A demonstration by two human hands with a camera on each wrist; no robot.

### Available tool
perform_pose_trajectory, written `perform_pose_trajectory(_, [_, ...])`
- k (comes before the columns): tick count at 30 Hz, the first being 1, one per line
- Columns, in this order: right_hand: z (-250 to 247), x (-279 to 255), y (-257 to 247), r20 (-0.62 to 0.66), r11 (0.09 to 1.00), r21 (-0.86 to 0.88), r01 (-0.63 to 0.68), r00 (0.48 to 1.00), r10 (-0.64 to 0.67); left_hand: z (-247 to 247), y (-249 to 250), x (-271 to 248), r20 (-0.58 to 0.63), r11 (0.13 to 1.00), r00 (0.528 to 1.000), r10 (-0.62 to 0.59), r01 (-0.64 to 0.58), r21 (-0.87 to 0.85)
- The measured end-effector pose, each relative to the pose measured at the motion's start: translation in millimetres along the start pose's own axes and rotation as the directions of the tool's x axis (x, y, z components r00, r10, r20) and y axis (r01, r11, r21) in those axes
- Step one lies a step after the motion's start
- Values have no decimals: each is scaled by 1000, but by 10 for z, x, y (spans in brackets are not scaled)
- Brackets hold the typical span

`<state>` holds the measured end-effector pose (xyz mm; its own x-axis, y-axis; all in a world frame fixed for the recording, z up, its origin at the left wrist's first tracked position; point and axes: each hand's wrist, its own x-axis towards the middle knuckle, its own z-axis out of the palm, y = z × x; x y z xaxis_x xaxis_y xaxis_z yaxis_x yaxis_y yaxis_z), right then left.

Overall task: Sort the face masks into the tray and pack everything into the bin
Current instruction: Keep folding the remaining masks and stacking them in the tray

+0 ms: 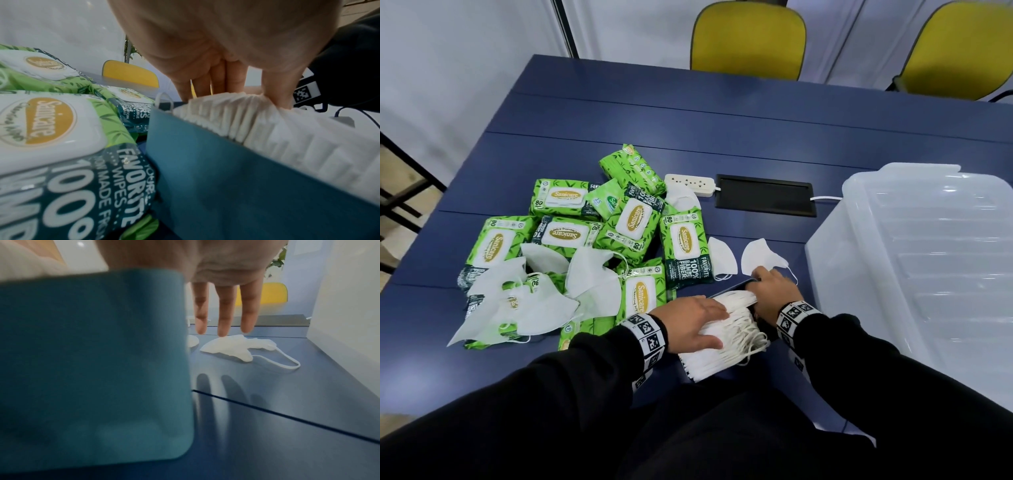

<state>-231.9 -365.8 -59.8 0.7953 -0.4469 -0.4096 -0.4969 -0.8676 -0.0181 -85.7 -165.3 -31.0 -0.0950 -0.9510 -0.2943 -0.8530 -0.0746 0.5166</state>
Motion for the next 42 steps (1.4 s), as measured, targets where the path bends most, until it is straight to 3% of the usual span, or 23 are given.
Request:
perform_pose_trajectory(4, [-20, -80, 13, -75, 993, 103, 52, 996, -45, 28, 6, -8, -27, 1000, 1000, 11, -11, -5])
perform_pose_trajectory(9, [-135, -125, -89, -72, 982, 179, 57, 996, -45, 60, 1, -58, -94, 999, 996, -2, -1, -35])
perform_pose_trajectory(11, [-178, -69, -102, -43, 989, 120, 90, 995, -85, 65, 27, -72, -167, 999, 986, -6, -1, -41])
perform_pose_trajectory(13, [-208, 27, -126, -16, 988, 15, 153, 988, -152, 43, 58, -96, -241, 995, 967, -83, 69, -68])
perform_pose_trajectory(17, [-235, 187, -208, 58, 958, -187, 217, 976, -210, 77, 68, -185, -90, 940, 935, -342, 338, -57])
perform_pose_trajectory(21, [-258, 233, -203, 123, 953, -224, 204, 976, -180, 230, 107, -295, 20, 948, 950, -312, 309, 81])
perform_pose_trajectory(24, [-187, 181, -165, 113, 973, -171, 156, 984, -138, 213, 65, -265, 19, 958, 963, -267, 264, 112])
perform_pose_trajectory(27, [-130, 159, -84, 157, 997, 33, 69, 985, -74, 160, 23, -212, -2, 965, 978, -211, 208, 162])
perform_pose_trajectory(29, [-168, 152, 1, 196, 991, 126, 52, 978, -76, 149, 17, -202, 17, 955, 971, -237, 230, 187])
perform_pose_trajectory(32, [-216, 137, 91, 200, 993, 110, 48, 977, -70, 130, 29, -204, 67, 946, 962, -263, 244, 213])
perform_pose_trajectory(36, [-151, 111, 113, 171, 982, 179, -60, 985, 29, 27, 43, -150, 123, 939, 954, -273, 237, 248])
perform_pose_trajectory(42, [-227, 39, 213, 229, 917, 385, -101, 973, 12, -82, 10, -223, 55, 941, 962, -267, 248, 232])
